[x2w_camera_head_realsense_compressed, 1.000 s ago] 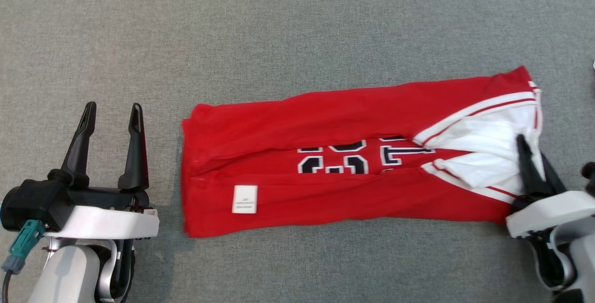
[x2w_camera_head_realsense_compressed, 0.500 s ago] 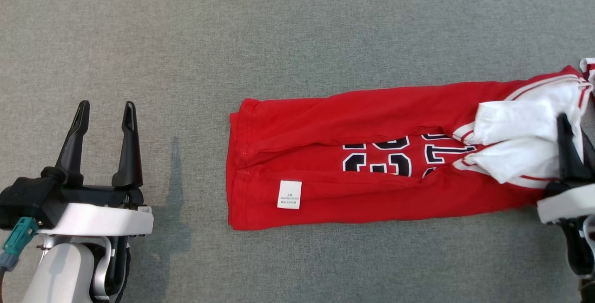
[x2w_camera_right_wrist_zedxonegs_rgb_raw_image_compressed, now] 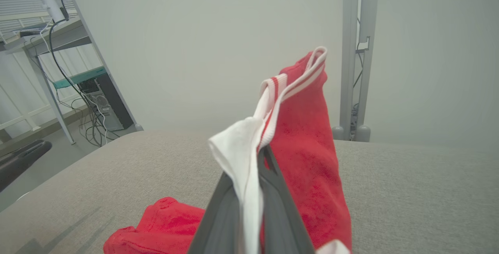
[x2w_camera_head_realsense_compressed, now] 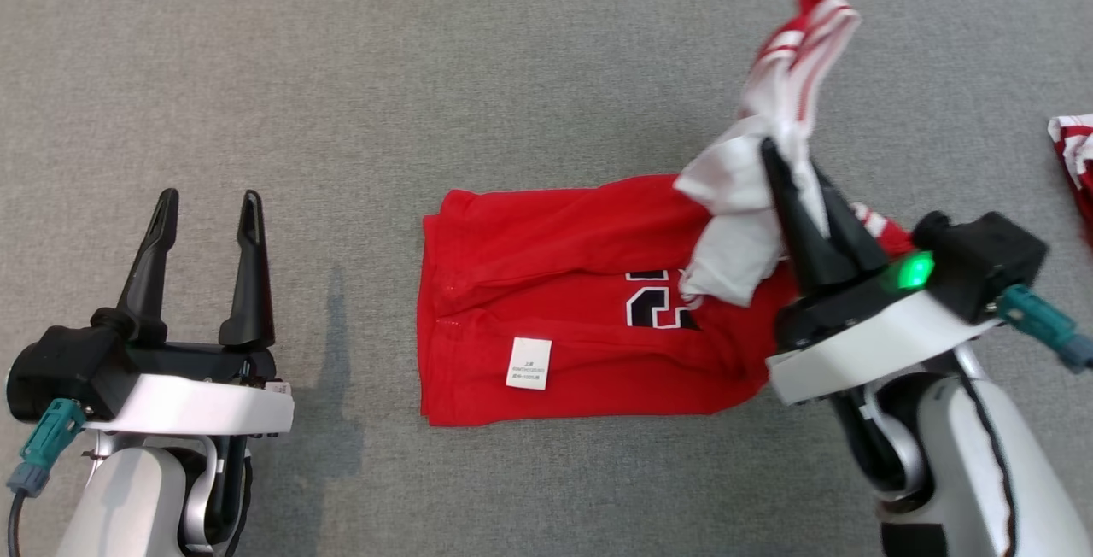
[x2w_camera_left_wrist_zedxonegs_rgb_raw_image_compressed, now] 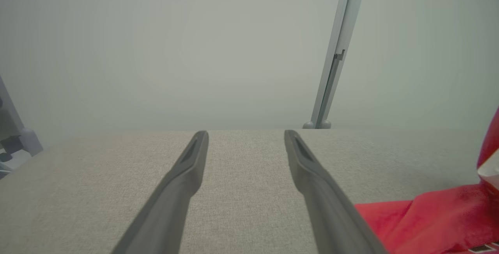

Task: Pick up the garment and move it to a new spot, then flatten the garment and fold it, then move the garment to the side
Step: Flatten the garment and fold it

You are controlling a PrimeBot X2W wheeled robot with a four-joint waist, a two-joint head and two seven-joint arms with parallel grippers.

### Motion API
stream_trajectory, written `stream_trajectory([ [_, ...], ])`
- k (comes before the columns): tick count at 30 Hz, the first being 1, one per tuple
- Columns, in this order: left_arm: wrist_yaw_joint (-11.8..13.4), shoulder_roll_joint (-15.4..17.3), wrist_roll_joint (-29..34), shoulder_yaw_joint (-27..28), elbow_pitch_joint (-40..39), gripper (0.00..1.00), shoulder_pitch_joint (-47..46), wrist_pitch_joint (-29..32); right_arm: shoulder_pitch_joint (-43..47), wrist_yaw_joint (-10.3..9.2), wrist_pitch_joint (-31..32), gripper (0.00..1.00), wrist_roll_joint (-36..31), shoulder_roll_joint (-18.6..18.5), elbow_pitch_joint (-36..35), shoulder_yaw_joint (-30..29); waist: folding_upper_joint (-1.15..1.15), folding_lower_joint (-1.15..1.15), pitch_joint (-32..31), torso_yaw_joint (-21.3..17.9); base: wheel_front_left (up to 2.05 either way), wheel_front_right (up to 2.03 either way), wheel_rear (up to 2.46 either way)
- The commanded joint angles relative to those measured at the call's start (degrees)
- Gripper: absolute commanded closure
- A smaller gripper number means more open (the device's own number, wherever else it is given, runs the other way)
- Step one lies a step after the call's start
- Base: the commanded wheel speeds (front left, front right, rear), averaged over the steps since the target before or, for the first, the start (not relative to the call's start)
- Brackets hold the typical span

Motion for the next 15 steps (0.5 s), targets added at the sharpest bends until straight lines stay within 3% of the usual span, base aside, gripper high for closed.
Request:
stream_trajectory([
  [1,-0.39,-0.14,0.56,-0.13,0.18,0.00,-0.87,-0.28,-0.63,-0.02,0.74,1.00,-0.45,0.36,-0.33,2.00,0.00,0.00,0.02,0.80,0.00,0.00,0.00],
  [6,-0.86,-0.94,0.51,-0.49,0.42,0.00,-1.45,-0.28,-0.51,-0.02,0.43,1.00,2.81,0.80,1.52,7.65,0.00,0.00,0.45,2.14,0.00,0.00,0.00],
  [15,-1.89,-2.32,1.10,-1.19,1.67,0.00,-2.42,-0.28,-4.15,-0.01,-4.40,1.00,10.33,0.78,11.29,19.08,0.00,0.00,1.36,3.99,0.00,0.00,0.00],
])
